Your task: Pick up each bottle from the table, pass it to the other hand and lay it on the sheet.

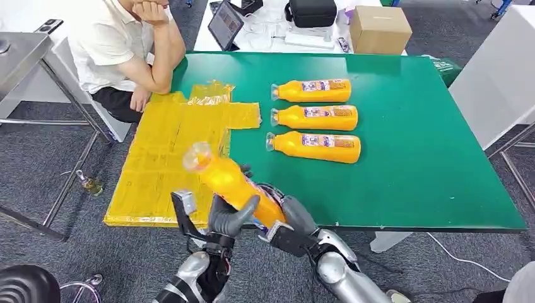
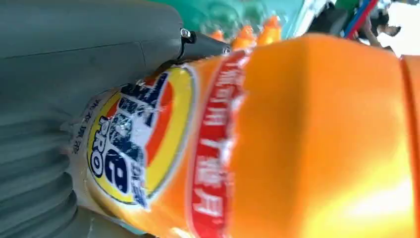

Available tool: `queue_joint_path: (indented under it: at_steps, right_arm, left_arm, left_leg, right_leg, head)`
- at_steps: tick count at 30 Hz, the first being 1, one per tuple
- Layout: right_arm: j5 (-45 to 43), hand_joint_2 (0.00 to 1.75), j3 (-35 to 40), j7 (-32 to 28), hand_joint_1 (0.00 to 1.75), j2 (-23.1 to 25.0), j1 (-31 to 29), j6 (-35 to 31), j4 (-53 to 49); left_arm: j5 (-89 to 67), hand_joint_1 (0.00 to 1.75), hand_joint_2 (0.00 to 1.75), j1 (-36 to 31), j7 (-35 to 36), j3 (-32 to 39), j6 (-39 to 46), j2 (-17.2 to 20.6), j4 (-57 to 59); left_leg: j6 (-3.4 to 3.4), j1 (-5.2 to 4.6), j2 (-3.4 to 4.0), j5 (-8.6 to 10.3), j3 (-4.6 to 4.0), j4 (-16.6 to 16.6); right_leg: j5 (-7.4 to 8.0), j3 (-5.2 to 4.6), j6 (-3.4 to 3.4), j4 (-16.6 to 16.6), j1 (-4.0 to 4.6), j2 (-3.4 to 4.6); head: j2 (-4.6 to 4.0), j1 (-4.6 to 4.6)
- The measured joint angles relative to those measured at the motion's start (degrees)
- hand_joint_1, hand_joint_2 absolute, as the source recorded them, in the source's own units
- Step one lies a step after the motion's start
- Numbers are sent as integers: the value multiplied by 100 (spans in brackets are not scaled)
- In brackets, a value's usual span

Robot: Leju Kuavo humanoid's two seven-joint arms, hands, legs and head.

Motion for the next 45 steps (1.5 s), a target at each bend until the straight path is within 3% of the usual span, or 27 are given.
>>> queue_joint_path:
  at_steps: [5, 6, 12, 18, 22, 23, 25, 27, 32, 39, 42, 45]
  right_arm:
    - [-2, 175, 100, -54, 0, -2, -62, -2, -2]
    - [-2, 0, 114, -54, 0, 0, -73, 0, 0]
    - [4, 0, 118, -457, 0, 28, 16, -314, -87]
    - [-94, 0, -79, -1071, 0, 287, 516, -1572, -717]
    - [-101, 0, -216, -1104, 0, 415, 711, -1850, -1044]
    - [-54, 175, -256, -1106, 0, 437, 763, -2122, -1115]
    - [232, 175, -433, -1123, 0, 551, 944, -3081, -1448]
    - [19, 175, -914, -1130, 0, 849, 1183, -3532, -2112]
    - [-559, 175, -2093, -1139, 0, 1385, 1364, -3604, -3238]
    - [-573, 175, -2630, -1139, 0, 1642, 1464, -3600, -3803]
    - [-695, 175, -2863, -1139, 0, 1735, 1429, -3600, -3930]
    - [-811, 175, -2966, -1139, 0, 1768, 1429, -3598, -3917]
  left_arm:
    - [70, 175, 175, 12, 13, 157, -194, 2, -48]
    - [74, 175, 175, 15, 15, 175, -205, 2, -57]
    - [388, 175, 175, 73, 112, 310, -971, 37, -155]
    - [1220, 175, 175, 188, 396, 544, -1455, 46, -450]
    - [1233, 175, 175, 185, 448, 732, -1386, 46, -524]
    - [1041, 175, 175, 183, 384, 750, -1200, 46, -535]
    - [57, 175, 175, 160, 23, 782, -314, 57, -538]
    - [-848, 175, 175, 109, -240, 819, 353, 76, -540]
    - [-1954, 175, 175, -72, -328, 852, 1098, 142, -584]
    - [-2469, 175, 175, -188, -328, 850, 1497, 188, -590]
    - [-4054, 175, 175, -496, 179, 741, 2409, 327, -394]
    - [-6238, 175, 175, -1079, 1394, 465, 3225, 566, 338]
  left_leg:
    - [0, 0, 0, 0, 0, 0]
    - [0, 0, 0, 0, 0, 0]
    - [0, 0, 0, 0, 0, 0]
    - [-2, 2, 5, -2, -2, -1]
    - [-2, 3, 2, -1, -2, -1]
    - [-2, 3, 2, -1, -2, -1]
    - [0, 1, 1, 0, -3, -1]
    - [0, 1, 1, 0, -8, 0]
    - [0, 1, 1, 0, -6, 0]
    - [0, 1, 3, 0, -6, 0]
    - [0, 3, 2, 1, -6, -1]
    - [-5, 3, 3, 7, -6, -1]
  right_leg:
    - [0, 0, 0, 0, 0, 0]
    - [0, -1, 0, 0, 0, 0]
    - [0, -2, 0, 0, 0, 0]
    - [-1, -8, -1, 0, 1, 1]
    - [-1, -9, -1, 0, 1, 0]
    - [-1, -8, -1, 0, 1, 0]
    - [0, -8, -1, 0, 0, 0]
    - [0, -10, -1, 0, 0, 0]
    - [0, -8, -1, 0, 0, 0]
    - [0, -13, -1, 0, 0, 1]
    - [0, -10, -1, 0, 2, 0]
    - [4, -9, -3, 1, 2, 0]
  head:
    - [0, 7]
    - [0, 7]
    - [0, 7]
    - [0, 9]
    - [0, 9]
    - [0, 11]
    - [0, 9]
    - [0, 7]
    - [0, 9]
    - [0, 7]
    - [0, 9]
    - [0, 7]
